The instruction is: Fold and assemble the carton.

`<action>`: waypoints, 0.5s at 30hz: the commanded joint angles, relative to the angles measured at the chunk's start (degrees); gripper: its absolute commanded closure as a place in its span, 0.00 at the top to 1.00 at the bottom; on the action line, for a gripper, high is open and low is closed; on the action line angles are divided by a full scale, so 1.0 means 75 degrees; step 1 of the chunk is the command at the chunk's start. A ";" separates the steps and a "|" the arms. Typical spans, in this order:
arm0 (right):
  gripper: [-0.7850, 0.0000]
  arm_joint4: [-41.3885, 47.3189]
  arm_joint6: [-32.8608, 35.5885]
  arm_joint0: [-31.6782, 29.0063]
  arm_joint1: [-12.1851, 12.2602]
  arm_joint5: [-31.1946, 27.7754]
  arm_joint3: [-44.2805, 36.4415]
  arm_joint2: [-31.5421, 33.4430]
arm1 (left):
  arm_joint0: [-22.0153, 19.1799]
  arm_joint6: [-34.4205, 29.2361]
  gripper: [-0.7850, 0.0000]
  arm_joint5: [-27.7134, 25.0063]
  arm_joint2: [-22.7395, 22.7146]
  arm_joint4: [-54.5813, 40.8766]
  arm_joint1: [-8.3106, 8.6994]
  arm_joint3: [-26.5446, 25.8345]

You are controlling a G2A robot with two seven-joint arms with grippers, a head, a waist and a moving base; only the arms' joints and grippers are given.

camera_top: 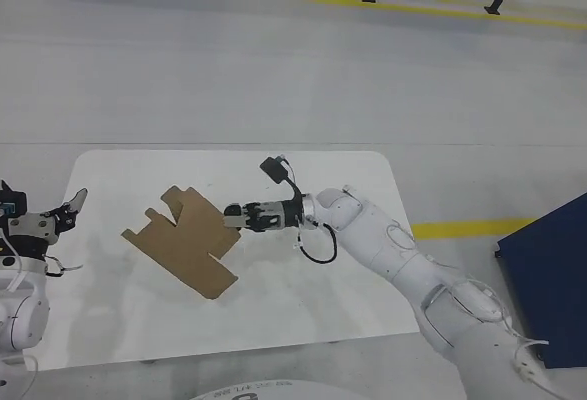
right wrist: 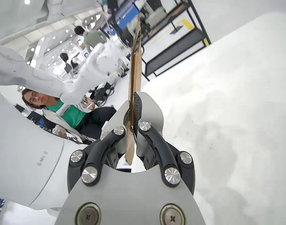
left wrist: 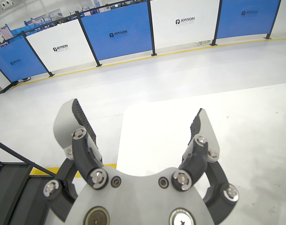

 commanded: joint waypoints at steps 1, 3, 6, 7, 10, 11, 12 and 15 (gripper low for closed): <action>0.00 -0.0018 -0.0002 0.0055 -0.0028 -0.0001 0.0139 -0.0090 | 0.0000 0.0000 1.00 0.0000 0.0000 0.0000 0.0000 0.0000; 0.00 -0.0018 -0.0002 0.0055 -0.0028 -0.0001 0.0139 -0.0090 | 0.0000 0.0000 1.00 0.0000 0.0000 0.0000 0.0000 0.0000; 0.00 -0.0018 -0.0002 0.0055 -0.0028 -0.0001 0.0139 -0.0090 | 0.0000 0.0000 1.00 0.0000 0.0000 0.0000 0.0000 0.0000; 0.00 -0.0018 -0.0002 0.0055 -0.0028 -0.0001 0.0139 -0.0090 | 0.0000 0.0000 1.00 0.0000 0.0000 0.0000 0.0000 0.0000; 0.00 0.0724 0.0125 -0.0045 -0.0039 0.0373 0.0127 -0.0113 | -0.0027 0.0218 1.00 0.0491 0.0018 0.0730 -0.0001 -0.0010; 0.00 0.0997 0.0155 -0.0027 -0.0021 0.0295 0.0337 -0.0016 | -0.0039 0.0328 1.00 0.0805 0.0178 0.1167 -0.0018 0.0022; 0.00 0.1204 0.0215 -0.0019 -0.0009 0.0218 0.0454 0.0047 | -0.0088 0.0382 1.00 0.0974 0.0379 0.1445 -0.0040 0.0075; 0.00 0.1668 0.0006 -0.0038 0.0081 0.0008 0.0348 0.0263 | -0.0381 0.0294 1.00 0.0725 0.0902 0.1946 -0.0074 0.0398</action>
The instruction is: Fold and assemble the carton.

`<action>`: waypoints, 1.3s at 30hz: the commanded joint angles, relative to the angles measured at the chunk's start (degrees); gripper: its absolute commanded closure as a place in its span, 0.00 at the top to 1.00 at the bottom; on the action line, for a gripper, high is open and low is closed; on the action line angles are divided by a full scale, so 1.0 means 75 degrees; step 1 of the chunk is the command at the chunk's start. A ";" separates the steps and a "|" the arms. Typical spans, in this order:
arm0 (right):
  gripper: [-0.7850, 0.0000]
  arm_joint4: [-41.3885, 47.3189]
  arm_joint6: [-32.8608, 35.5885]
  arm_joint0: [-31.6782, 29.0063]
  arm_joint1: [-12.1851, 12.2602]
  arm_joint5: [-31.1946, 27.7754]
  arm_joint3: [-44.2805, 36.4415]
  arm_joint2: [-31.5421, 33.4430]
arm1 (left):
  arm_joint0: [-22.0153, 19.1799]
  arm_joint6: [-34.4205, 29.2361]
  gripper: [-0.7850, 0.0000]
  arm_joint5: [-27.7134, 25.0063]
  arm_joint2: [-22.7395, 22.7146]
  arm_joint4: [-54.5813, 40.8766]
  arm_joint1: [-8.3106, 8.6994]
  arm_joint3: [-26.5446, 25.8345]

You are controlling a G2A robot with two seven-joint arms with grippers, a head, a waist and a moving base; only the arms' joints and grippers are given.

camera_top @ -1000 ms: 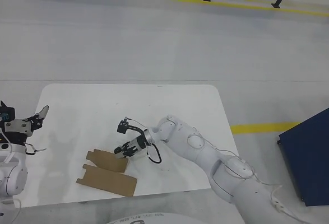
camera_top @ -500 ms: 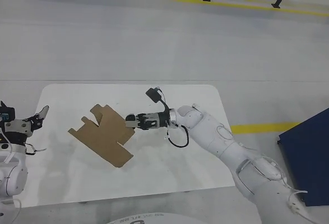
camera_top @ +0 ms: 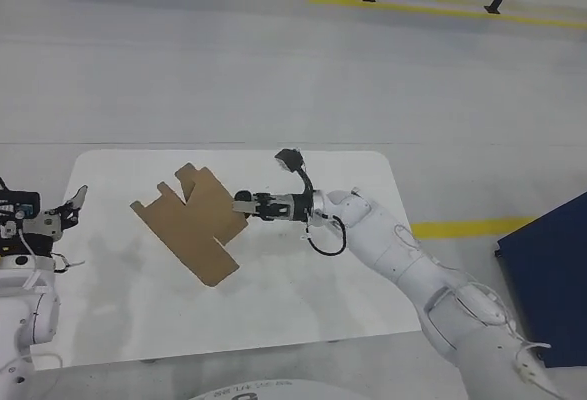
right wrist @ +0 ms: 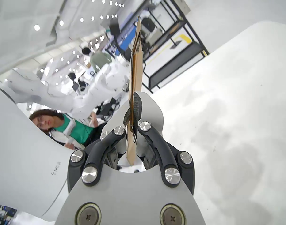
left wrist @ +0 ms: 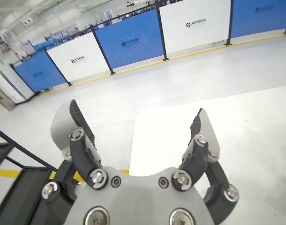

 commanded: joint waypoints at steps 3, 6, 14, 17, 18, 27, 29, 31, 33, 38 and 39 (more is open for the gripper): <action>0.00 0.0423 -0.0152 -0.0302 0.0271 -0.0140 -0.0756 0.0506 | -0.0426 -0.0050 1.00 -0.0473 0.0710 0.0947 -0.0032 0.0444; 0.00 0.0524 -0.0151 -0.0763 0.0552 -0.0140 -0.1327 0.1172 | -0.0610 -0.0014 1.00 -0.0561 0.1036 0.0996 -0.0081 0.0599; 0.00 0.1191 -0.0149 -0.1847 0.0867 -0.0140 -0.2989 0.2213 | -0.0828 -0.0141 1.00 -0.0551 0.1297 0.1060 -0.0137 0.0743; 0.00 0.1191 -0.0149 -0.1847 0.0867 -0.0140 -0.2989 0.2213 | -0.0828 -0.0141 1.00 -0.0551 0.1297 0.1060 -0.0137 0.0743; 0.00 0.1191 -0.0149 -0.1847 0.0867 -0.0140 -0.2989 0.2213 | -0.0828 -0.0141 1.00 -0.0551 0.1297 0.1060 -0.0137 0.0743; 0.00 -0.0566 -0.1942 -0.1925 0.0693 -0.0140 -0.3051 0.2700 | -0.0828 -0.0141 1.00 -0.0551 0.1297 0.1060 -0.0137 0.0743; 0.00 -0.1208 -0.2579 -0.2003 0.0608 -0.0140 -0.3056 0.2858 | -0.0828 -0.0141 1.00 -0.0551 0.1297 0.1060 -0.0137 0.0743; 0.00 -0.1795 -0.3133 -0.2080 0.0520 -0.0140 -0.3069 0.2929 | -0.0828 -0.0141 1.00 -0.0551 0.1297 0.1060 -0.0137 0.0743; 0.00 -0.2223 -0.3460 -0.2146 0.0444 -0.0140 -0.3127 0.2894 | -0.0828 -0.0141 1.00 -0.0551 0.1297 0.1060 -0.0137 0.0743; 0.00 -0.2923 -0.4039 -0.2222 0.0331 -0.0119 -0.3110 0.2946 | -0.0828 -0.0141 1.00 -0.0551 0.1297 0.1060 -0.0137 0.0743; 0.00 -0.2923 -0.4039 -0.2222 0.0331 -0.0119 -0.3110 0.2946 | -0.0828 -0.0141 1.00 -0.0551 0.1297 0.1060 -0.0137 0.0743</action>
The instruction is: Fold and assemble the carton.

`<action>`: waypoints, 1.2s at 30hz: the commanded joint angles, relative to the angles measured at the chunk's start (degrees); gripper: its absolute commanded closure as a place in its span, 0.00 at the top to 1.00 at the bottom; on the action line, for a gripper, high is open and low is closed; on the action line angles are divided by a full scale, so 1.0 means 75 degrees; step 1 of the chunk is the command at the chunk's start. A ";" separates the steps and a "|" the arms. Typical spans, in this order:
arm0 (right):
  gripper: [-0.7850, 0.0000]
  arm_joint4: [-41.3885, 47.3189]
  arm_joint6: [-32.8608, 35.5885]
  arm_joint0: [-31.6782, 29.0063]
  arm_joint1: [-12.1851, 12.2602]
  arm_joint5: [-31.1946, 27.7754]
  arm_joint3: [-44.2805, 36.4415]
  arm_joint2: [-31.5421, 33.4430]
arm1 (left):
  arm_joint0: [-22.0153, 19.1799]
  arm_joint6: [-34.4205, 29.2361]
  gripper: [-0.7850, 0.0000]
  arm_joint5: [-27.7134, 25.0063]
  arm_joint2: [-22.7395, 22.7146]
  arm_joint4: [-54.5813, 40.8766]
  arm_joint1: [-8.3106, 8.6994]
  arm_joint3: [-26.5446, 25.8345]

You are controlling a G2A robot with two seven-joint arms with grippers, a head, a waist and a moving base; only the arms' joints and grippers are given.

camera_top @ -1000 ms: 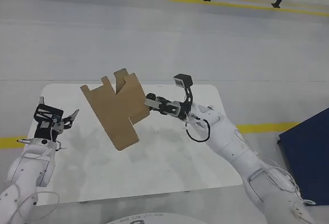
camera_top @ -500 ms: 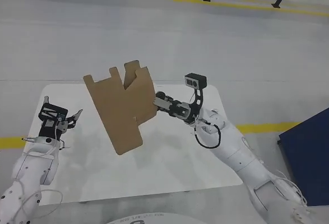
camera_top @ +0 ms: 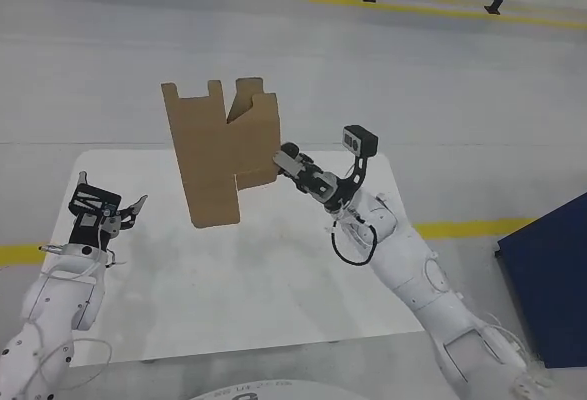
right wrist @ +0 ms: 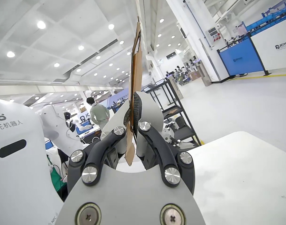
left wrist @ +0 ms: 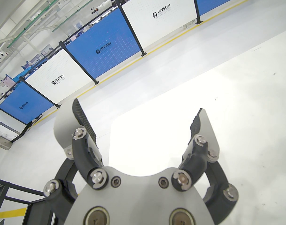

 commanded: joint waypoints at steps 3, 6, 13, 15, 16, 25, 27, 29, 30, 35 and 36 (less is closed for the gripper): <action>0.00 0.0031 0.0010 0.0001 0.0001 0.0002 0.0000 0.0001 | 0.0000 0.0000 1.00 0.0000 0.0000 0.0000 0.0000 0.0000; 0.00 0.0031 0.0010 0.0001 0.0001 0.0002 0.0000 0.0001 | 0.0000 0.0000 1.00 0.0000 0.0000 0.0000 0.0000 0.0000; 0.00 0.3760 0.2358 0.0656 0.0045 0.2717 0.0277 -0.0257 | 0.0000 0.0000 1.00 0.0000 0.0000 0.0000 0.0000 0.0000; 0.00 0.3932 0.2672 0.0807 0.0029 0.2857 0.0536 -0.0222 | 0.0000 0.0000 1.00 0.0000 0.0000 0.0000 0.0000 0.0000; 0.00 0.3827 0.2718 0.0867 0.0017 0.2877 0.0602 -0.0221 | 0.0000 0.0000 1.00 0.0000 0.0000 0.0000 0.0000 0.0000; 0.00 0.2022 0.2573 0.0936 -0.0049 0.3121 0.0580 -0.0338 | 0.0004 0.0156 1.00 0.1031 -0.0008 0.1043 -0.0031 -0.0628; 0.00 0.2053 0.2699 0.0838 -0.0047 0.3185 0.0436 -0.0321 | -0.0025 0.0151 1.00 0.0756 0.0020 0.1024 -0.0027 -0.0743; 0.00 0.2170 0.2782 0.0791 -0.0044 0.3258 0.0393 -0.0316 | -0.0025 0.0151 1.00 0.0756 0.0020 0.1024 -0.0027 -0.0743; 0.00 0.2170 0.2782 0.0791 -0.0044 0.3258 0.0393 -0.0316 | -0.0025 0.0151 1.00 0.0756 0.0020 0.1024 -0.0027 -0.0743; 0.00 0.2170 0.2782 0.0791 -0.0044 0.3258 0.0393 -0.0316 | -0.0011 0.0193 1.00 0.0655 0.0050 0.1023 -0.0026 -0.0729; 0.00 0.2170 0.2782 0.0791 -0.0044 0.3258 0.0393 -0.0316 | 0.0001 0.0286 1.00 0.0402 0.0098 0.0936 -0.0025 -0.0736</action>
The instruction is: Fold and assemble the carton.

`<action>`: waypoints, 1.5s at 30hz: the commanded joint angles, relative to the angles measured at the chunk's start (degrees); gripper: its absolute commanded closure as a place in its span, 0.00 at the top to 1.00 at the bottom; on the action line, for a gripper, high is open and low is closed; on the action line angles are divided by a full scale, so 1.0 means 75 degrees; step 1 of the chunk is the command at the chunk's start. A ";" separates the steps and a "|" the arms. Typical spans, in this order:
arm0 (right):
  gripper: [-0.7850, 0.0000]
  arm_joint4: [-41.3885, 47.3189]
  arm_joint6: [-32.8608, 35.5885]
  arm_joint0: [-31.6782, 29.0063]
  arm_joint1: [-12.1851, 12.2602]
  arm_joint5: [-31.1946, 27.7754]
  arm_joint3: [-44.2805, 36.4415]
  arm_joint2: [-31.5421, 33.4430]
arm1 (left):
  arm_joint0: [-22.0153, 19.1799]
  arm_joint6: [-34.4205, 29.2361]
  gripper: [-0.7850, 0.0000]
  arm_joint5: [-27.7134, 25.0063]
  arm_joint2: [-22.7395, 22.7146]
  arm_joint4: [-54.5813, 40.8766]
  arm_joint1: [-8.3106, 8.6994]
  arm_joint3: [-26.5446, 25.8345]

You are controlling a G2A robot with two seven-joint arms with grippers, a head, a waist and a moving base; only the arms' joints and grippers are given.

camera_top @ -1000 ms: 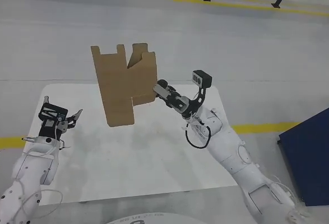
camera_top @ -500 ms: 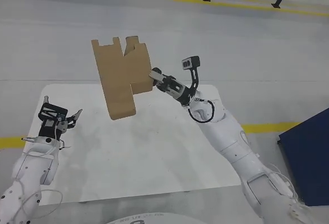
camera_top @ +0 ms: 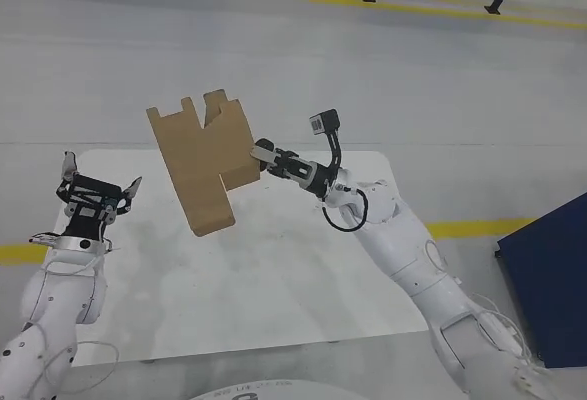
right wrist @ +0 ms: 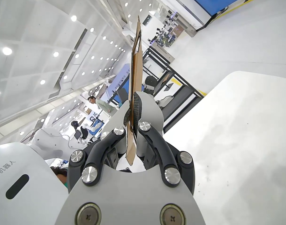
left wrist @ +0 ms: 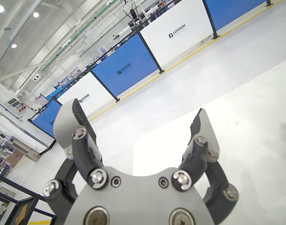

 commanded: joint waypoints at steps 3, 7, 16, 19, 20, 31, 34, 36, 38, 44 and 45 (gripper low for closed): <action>0.00 0.0041 0.0150 -0.0038 -0.0006 0.0207 -0.0118 -0.0029 | 0.0012 0.0341 1.00 -0.1960 0.0002 -0.1474 0.0024 -0.0247; 0.00 0.0294 0.0724 -0.0027 0.0000 0.0375 -0.0144 0.0019 | -0.0114 0.0352 1.00 -0.4934 -0.0695 -0.3942 0.0153 -0.0223; 0.00 0.0682 0.1393 -0.0133 0.0008 0.0134 -0.0168 0.0257 | -0.1529 -0.2734 1.00 -0.8828 -0.0623 -0.9191 0.0545 0.1850; 0.00 0.0744 0.1442 -0.0173 0.0001 0.0059 -0.0168 0.0319 | -0.2085 -0.4482 1.00 -0.8828 0.0068 -1.1611 0.0726 0.2482; 0.00 0.0739 0.1447 -0.0182 -0.0002 0.0054 -0.0165 0.0335 | -0.2085 -0.4482 1.00 -0.8828 0.0068 -1.1611 0.0726 0.2482; 0.00 0.0760 0.1226 -0.0256 -0.0024 0.0100 -0.0231 0.0400 | -0.2015 -0.5763 1.00 -0.8792 0.1188 -1.5805 0.0804 0.2325; 0.00 0.0901 0.1018 -0.0430 -0.0031 -0.0006 -0.0393 0.0523 | -0.2471 -0.7980 1.00 -0.7419 0.1509 -1.9331 0.1016 0.2300; 0.00 0.0982 0.1048 -0.0508 -0.0029 -0.0081 -0.0431 0.0596 | -0.2654 -0.9007 1.00 -0.6393 0.1330 -2.0728 0.1117 0.2282; 0.00 0.0967 0.1080 -0.0549 -0.0030 -0.0093 -0.0463 0.0642 | -0.2678 -0.9625 1.00 -0.5776 0.1127 -2.1618 0.1135 0.2288; 0.00 0.0875 0.1035 -0.0648 -0.0053 -0.0134 -0.0545 0.0717 | -0.2731 -1.0548 1.00 -0.4854 0.0521 -2.2590 0.0952 0.2571; 0.00 0.0868 0.1041 -0.0664 -0.0055 -0.0133 -0.0555 0.0733 | -0.2732 -1.0614 1.00 -0.4788 0.0464 -2.2591 0.0904 0.2600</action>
